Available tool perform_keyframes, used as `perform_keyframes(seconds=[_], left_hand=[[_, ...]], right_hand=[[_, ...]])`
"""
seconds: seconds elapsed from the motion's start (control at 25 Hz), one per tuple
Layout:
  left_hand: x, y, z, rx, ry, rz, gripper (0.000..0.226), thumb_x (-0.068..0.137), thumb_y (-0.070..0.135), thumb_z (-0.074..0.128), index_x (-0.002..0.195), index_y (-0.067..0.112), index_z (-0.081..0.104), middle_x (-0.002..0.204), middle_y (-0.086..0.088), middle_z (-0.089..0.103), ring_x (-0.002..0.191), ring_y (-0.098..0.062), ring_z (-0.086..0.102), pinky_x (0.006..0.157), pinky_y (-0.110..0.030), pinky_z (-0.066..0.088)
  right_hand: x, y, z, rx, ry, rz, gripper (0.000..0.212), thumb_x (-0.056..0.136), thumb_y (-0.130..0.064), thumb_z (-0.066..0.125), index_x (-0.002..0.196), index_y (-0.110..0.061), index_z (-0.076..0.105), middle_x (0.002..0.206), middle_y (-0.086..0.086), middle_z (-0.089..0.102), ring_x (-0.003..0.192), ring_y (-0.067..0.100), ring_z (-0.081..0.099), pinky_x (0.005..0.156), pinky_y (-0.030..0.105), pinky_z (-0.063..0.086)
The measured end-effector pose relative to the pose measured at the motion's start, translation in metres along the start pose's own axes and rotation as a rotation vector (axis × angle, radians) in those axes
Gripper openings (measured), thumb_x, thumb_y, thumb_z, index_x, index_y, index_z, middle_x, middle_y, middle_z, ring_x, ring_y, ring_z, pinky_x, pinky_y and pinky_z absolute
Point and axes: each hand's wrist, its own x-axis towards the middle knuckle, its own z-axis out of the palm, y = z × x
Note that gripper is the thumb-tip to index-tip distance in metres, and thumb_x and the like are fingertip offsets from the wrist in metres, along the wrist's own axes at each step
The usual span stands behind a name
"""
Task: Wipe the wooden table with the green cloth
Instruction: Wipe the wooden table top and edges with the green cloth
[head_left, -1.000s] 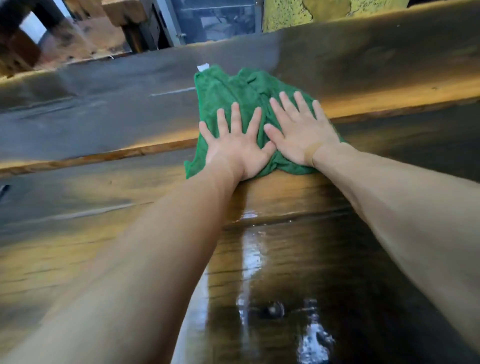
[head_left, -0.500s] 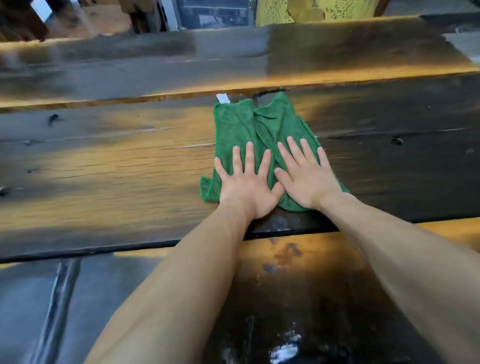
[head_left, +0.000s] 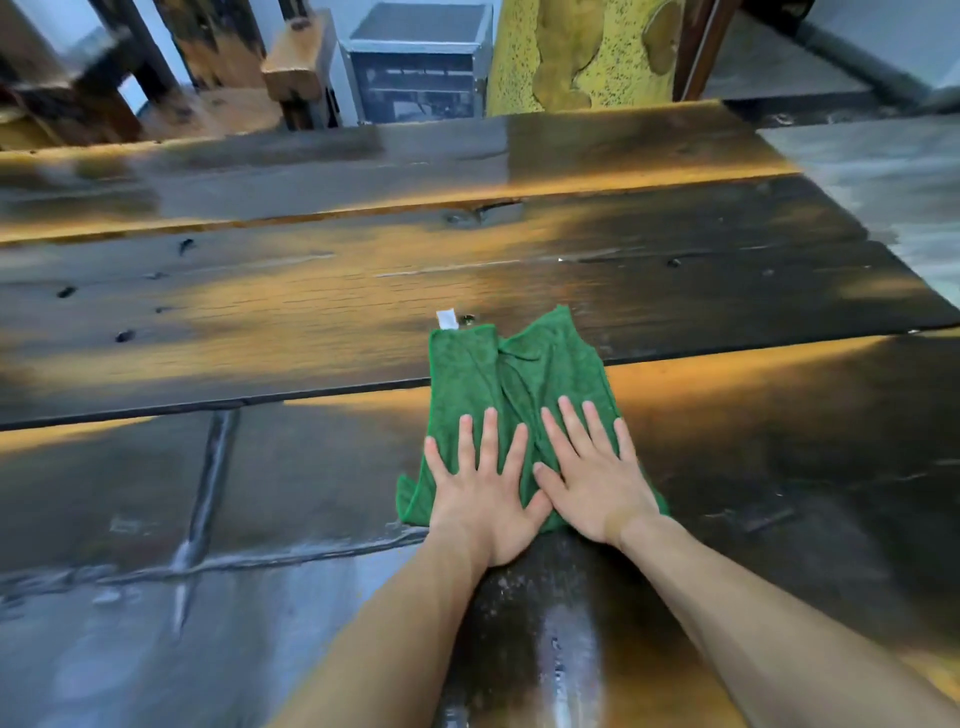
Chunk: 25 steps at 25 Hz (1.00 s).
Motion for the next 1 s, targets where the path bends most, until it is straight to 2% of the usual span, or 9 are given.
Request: perform_keyframes(seconds=[0.12,0.24,0.36,0.4,0.6,0.72,0.8,0.88,1.0], left_hand=[[-0.049,0.015,0.012,0.056,-0.02,0.013,0.081,0.091,0.07,0.006,0.156,0.031,-0.021,0.161,-0.009,-0.033,0.148,-0.037,-0.03,0.11,-0.074,-0.013],[-0.091,0.028,0.034,0.061,0.005,0.039,0.082,0.091,0.07,0.014,0.159,0.032,-0.013,0.163,-0.011,-0.028,0.15,-0.039,-0.024,0.107,-0.077,-0.01],[-0.127,0.039,0.044,-0.04,0.026,0.031,0.083,0.081,0.067,0.044,0.151,0.022,0.045,0.161,-0.019,0.029,0.145,-0.047,0.03,0.1,-0.084,0.021],[-0.138,0.042,0.049,-0.046,0.041,0.036,0.085,0.077,0.066,0.049,0.147,0.018,0.051,0.156,-0.02,0.039,0.14,-0.047,0.039,0.097,-0.085,0.026],[-0.174,0.058,0.067,-0.137,0.068,-0.002,0.11,0.068,0.07,0.054,0.16,0.024,0.015,0.156,-0.021,0.04,0.138,-0.05,0.042,0.095,-0.085,0.024],[-0.175,0.062,0.064,-0.151,0.016,0.016,0.098,0.066,0.075,0.055,0.154,0.035,0.036,0.155,-0.02,0.041,0.135,-0.052,0.044,0.092,-0.085,0.027],[-0.164,0.06,0.061,-0.116,0.004,0.05,0.087,0.065,0.077,0.055,0.145,0.043,0.049,0.156,-0.017,0.042,0.136,-0.05,0.044,0.091,-0.084,0.028],[-0.151,0.058,0.058,-0.091,0.013,0.09,0.083,0.067,0.079,0.054,0.143,0.047,0.049,0.156,-0.015,0.041,0.138,-0.048,0.039,0.091,-0.085,0.028],[-0.119,0.063,0.052,-0.108,-0.006,0.076,0.077,0.075,0.08,0.049,0.145,0.049,0.046,0.154,-0.013,0.044,0.14,-0.048,0.038,0.092,-0.085,0.027]], right_hand=[[-0.057,-0.003,0.015,-0.003,0.002,0.012,0.084,0.079,-0.066,-0.008,0.155,-0.032,-0.017,0.159,-0.007,-0.032,0.146,0.018,-0.032,0.118,0.049,-0.019],[-0.104,-0.003,0.036,0.025,0.011,0.017,0.08,0.084,-0.067,-0.003,0.155,-0.033,-0.017,0.159,-0.006,-0.032,0.144,0.018,-0.036,0.116,0.049,-0.02],[-0.142,-0.002,0.052,0.015,0.051,0.039,0.077,0.092,-0.065,0.027,0.158,-0.026,0.02,0.167,0.004,0.008,0.152,0.024,-0.002,0.115,0.054,0.004],[-0.153,-0.002,0.057,0.003,0.04,0.053,0.076,0.092,-0.064,0.035,0.156,-0.023,0.031,0.164,0.006,0.021,0.151,0.026,0.01,0.113,0.055,0.011],[-0.199,0.0,0.072,-0.013,0.104,0.089,0.08,0.087,-0.066,0.043,0.153,-0.021,0.038,0.162,0.008,0.028,0.149,0.029,0.021,0.113,0.054,0.015],[-0.207,-0.003,0.073,0.021,0.088,0.127,0.079,0.084,-0.065,0.044,0.15,-0.023,0.043,0.161,0.005,0.031,0.148,0.026,0.023,0.113,0.052,0.018],[-0.201,-0.005,0.07,0.078,0.104,0.181,0.075,0.084,-0.064,0.043,0.149,-0.025,0.046,0.159,0.002,0.035,0.152,0.02,0.014,0.113,0.05,0.019],[-0.191,-0.003,0.069,0.123,0.144,0.23,0.068,0.092,-0.062,0.033,0.149,-0.026,0.044,0.159,0.001,0.036,0.153,0.017,0.004,0.114,0.05,0.018],[-0.169,0.008,0.062,0.133,0.133,0.271,0.072,0.098,-0.062,0.011,0.151,-0.024,0.042,0.159,0.004,0.035,0.151,0.023,0.018,0.115,0.052,0.018]])
